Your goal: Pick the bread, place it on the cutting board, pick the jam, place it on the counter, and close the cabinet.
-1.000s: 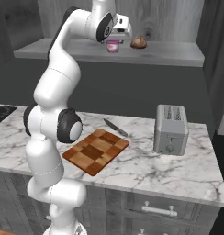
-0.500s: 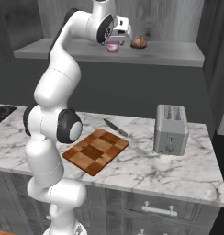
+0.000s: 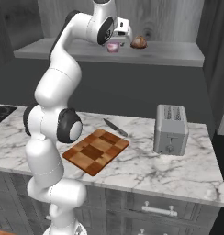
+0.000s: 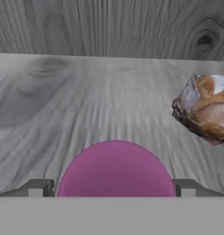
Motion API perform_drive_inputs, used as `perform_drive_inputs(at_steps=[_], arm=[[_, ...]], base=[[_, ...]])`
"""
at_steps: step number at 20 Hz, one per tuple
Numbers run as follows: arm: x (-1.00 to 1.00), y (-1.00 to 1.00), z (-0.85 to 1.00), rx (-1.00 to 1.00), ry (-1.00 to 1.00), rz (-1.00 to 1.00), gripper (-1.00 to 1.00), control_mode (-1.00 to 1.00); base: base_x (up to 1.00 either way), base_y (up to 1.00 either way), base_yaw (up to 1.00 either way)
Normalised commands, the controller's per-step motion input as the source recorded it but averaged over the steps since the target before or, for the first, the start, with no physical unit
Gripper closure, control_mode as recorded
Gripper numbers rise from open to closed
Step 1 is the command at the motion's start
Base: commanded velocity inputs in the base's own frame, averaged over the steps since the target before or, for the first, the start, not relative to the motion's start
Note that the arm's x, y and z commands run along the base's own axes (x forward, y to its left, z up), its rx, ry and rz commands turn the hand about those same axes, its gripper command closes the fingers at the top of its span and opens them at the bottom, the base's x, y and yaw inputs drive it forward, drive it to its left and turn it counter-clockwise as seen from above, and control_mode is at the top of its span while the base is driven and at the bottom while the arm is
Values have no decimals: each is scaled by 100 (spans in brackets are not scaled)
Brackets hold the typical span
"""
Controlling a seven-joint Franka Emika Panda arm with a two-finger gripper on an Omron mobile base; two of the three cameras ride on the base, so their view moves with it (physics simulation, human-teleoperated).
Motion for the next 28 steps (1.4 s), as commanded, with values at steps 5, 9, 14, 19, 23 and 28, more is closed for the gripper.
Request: perform_drive_inputs(at_steps=[5,9,14,19,23,28], arm=[[16,0,-1,0,0,0,-100,-100],[6,0,-4,0,0,0,100,-100],[3,0,-1,0,0,0,100,-100],[0,0,0,0,0,0,100,-100],[-3,0,0,0,0,0,100,-100],[-12,0,0,0,0,0,100,-100]], base=[[0,0,0],[0,0,0],[0,0,0],[0,0,0],[0,0,0],[0,0,0]])
